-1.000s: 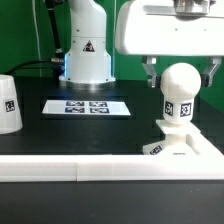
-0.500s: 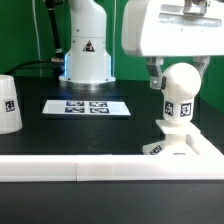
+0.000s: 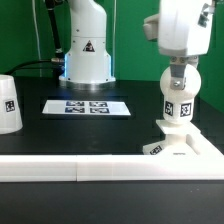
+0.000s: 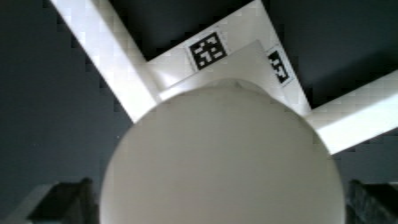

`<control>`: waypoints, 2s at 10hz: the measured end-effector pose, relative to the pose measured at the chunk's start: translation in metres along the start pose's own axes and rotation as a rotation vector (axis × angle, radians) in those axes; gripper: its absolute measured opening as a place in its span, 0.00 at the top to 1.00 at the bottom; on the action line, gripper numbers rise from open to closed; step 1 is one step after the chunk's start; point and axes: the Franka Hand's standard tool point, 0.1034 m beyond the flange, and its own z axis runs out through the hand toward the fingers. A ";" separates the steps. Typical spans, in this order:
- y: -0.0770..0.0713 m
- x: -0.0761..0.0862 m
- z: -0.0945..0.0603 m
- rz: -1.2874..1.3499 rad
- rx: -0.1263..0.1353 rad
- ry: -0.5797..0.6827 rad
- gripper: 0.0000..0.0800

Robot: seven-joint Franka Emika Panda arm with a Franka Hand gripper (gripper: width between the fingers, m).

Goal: Assemble lamp

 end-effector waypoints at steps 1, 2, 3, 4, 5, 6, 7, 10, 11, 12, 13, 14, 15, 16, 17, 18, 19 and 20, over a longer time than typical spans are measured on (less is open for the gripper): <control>0.000 -0.001 0.000 -0.058 -0.003 -0.004 0.13; 0.001 -0.001 0.000 -0.057 -0.003 -0.004 0.13; 0.001 -0.002 0.000 -0.052 -0.003 -0.004 0.13; 0.002 -0.002 0.000 -0.051 -0.003 -0.004 0.29; 0.002 -0.003 0.000 -0.051 -0.003 -0.004 0.28; 0.002 -0.003 0.000 -0.050 -0.003 -0.004 0.28; 0.002 -0.003 0.000 -0.039 -0.003 -0.004 0.28; 0.001 -0.002 0.000 0.212 -0.009 0.002 0.28; 0.000 -0.001 0.000 0.338 -0.008 0.003 0.28; 0.000 0.000 0.000 0.444 -0.008 0.003 0.28; 0.000 0.000 -0.001 0.579 -0.005 0.000 0.28; 0.001 -0.001 -0.001 0.687 -0.002 -0.006 0.28; 0.000 -0.004 -0.001 0.789 0.003 -0.016 0.28; 0.000 -0.006 0.000 0.885 0.009 -0.029 0.28; -0.001 -0.007 0.000 0.965 0.012 -0.038 0.28; -0.001 -0.009 0.000 1.037 0.012 -0.044 0.28; -0.001 -0.009 0.000 1.096 0.011 -0.045 0.28; -0.001 -0.010 0.000 1.174 0.008 -0.046 0.28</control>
Offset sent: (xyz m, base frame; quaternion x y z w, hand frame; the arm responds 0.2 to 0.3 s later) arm 0.0000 0.0000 0.0000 0.0000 0.0000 0.0000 1.0000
